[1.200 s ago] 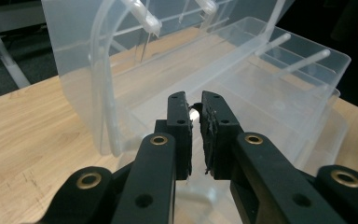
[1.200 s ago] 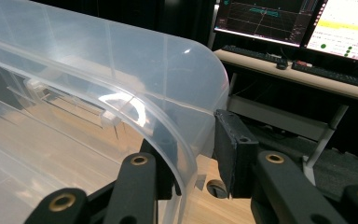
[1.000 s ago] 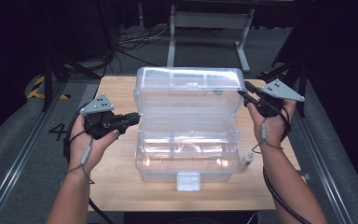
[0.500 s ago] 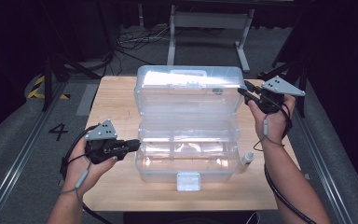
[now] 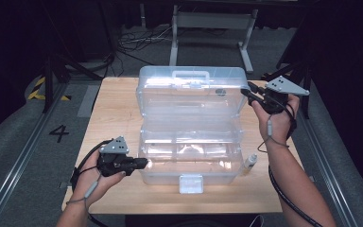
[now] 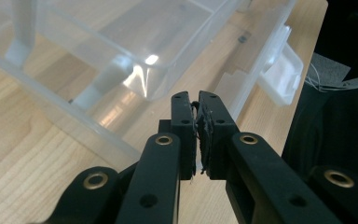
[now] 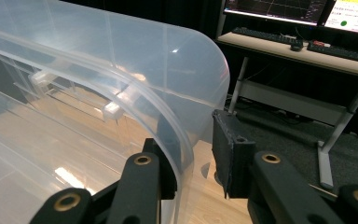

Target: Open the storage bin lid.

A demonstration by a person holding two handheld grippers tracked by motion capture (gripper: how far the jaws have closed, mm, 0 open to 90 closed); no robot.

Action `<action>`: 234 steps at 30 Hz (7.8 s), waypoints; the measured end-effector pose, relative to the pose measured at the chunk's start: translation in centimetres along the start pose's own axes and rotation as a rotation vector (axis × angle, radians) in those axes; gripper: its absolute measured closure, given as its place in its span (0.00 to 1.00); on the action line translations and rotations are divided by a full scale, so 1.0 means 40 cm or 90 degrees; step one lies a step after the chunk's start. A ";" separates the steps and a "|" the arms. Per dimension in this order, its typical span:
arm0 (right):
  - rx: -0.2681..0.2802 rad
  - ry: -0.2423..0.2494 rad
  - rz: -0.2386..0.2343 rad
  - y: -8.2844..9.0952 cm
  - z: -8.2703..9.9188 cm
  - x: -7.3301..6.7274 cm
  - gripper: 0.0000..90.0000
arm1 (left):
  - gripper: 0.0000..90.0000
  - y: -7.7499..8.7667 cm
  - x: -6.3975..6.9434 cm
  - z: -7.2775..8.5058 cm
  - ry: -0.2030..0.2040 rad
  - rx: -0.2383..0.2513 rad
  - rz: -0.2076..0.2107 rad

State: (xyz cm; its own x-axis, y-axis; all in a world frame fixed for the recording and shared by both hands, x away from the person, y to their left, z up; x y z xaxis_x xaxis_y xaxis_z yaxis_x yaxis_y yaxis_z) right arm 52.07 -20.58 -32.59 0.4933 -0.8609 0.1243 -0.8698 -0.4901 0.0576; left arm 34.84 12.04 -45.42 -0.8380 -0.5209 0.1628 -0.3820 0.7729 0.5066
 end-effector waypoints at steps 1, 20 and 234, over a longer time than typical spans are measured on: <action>0.000 0.000 -0.001 0.000 0.000 0.000 0.80 | 0.95 -0.001 -0.002 0.003 -0.001 -0.004 0.000; -0.013 -0.006 -0.006 -0.009 -0.001 0.005 0.80 | 0.99 -0.019 -0.001 0.028 0.032 -0.004 0.002; -0.068 -0.124 -0.030 -0.323 0.249 0.189 0.80 | 0.86 -0.065 -0.028 0.018 0.011 0.029 -0.006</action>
State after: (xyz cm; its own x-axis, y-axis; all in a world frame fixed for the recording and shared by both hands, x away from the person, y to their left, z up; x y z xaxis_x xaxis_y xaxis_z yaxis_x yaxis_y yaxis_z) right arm 67.15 -22.11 -42.25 0.5178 -0.8523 -0.0744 -0.8364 -0.5226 0.1652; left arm 36.47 10.88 -47.52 -0.8273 -0.5346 0.1725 -0.4084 0.7832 0.4687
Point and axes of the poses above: each handheld gripper's, and its own axes: y roughly backward along the jaws, z roughly out of its underside, x roughly to its right, the point moved 10 cm from there along -y, roughly forward along the jaws, and after that the axes turned 10 degrees about x, right-handed, at the moved point
